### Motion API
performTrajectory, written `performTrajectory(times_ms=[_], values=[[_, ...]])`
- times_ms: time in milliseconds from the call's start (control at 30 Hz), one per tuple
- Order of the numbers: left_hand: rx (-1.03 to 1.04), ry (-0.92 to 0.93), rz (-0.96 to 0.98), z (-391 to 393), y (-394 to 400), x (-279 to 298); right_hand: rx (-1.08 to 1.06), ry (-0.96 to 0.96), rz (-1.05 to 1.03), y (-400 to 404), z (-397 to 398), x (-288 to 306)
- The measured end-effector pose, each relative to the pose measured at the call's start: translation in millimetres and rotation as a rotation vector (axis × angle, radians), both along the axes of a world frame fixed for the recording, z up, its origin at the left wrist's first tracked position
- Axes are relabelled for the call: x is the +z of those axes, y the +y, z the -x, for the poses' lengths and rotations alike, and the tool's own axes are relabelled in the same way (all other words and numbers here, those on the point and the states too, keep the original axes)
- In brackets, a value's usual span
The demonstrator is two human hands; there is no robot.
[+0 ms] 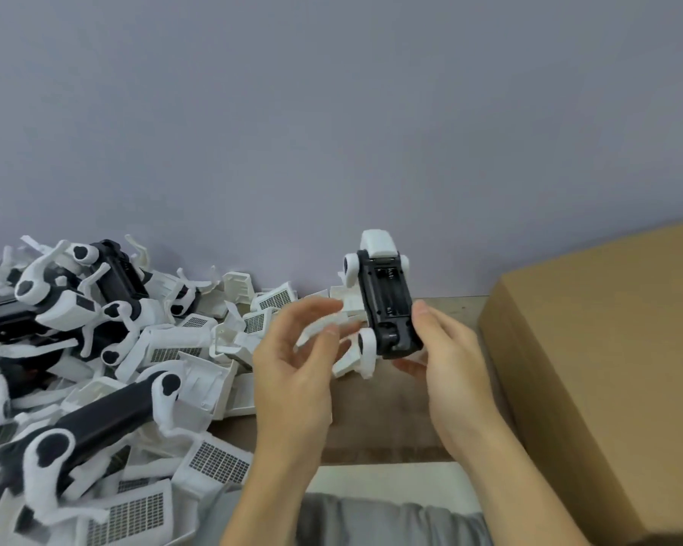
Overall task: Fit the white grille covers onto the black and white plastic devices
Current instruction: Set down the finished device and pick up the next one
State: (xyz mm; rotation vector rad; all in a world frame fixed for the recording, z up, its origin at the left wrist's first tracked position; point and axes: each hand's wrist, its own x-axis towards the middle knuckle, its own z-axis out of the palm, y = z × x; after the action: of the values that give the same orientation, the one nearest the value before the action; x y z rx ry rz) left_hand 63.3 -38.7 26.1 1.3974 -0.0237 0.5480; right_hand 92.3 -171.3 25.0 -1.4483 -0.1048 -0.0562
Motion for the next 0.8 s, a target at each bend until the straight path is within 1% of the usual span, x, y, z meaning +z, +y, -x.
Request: performTrajectory(times_ms=[67,133,200,300,400,467,567,667,800], values=[[0.027,0.105,-0.012,0,1,0,0.065,-0.028,0.008,0,1,0],[-0.048,0.207,0.037,1,-1,-2,0.191,-0.045,0.039,3,3,1],[-0.087,0.255,0.108,0,-2,-3,0.273,-0.061,0.112,9,6,0],[-0.065,0.261,0.303,-2,1,-1,0.207,-0.133,0.248,24,11,1],[-0.017,0.227,0.390,-1,3,3,0.111,-0.272,0.376,34,16,3],[0.004,0.209,0.456,0,4,5,0.140,-0.322,0.433,36,18,4],[-0.018,0.217,0.515,1,5,6,0.220,-0.323,0.516,37,20,2],[-0.079,0.208,0.479,1,4,5,0.176,-0.330,0.526,36,18,2],[-0.074,0.195,0.266,1,0,2,0.160,-0.320,0.512,29,17,3]])
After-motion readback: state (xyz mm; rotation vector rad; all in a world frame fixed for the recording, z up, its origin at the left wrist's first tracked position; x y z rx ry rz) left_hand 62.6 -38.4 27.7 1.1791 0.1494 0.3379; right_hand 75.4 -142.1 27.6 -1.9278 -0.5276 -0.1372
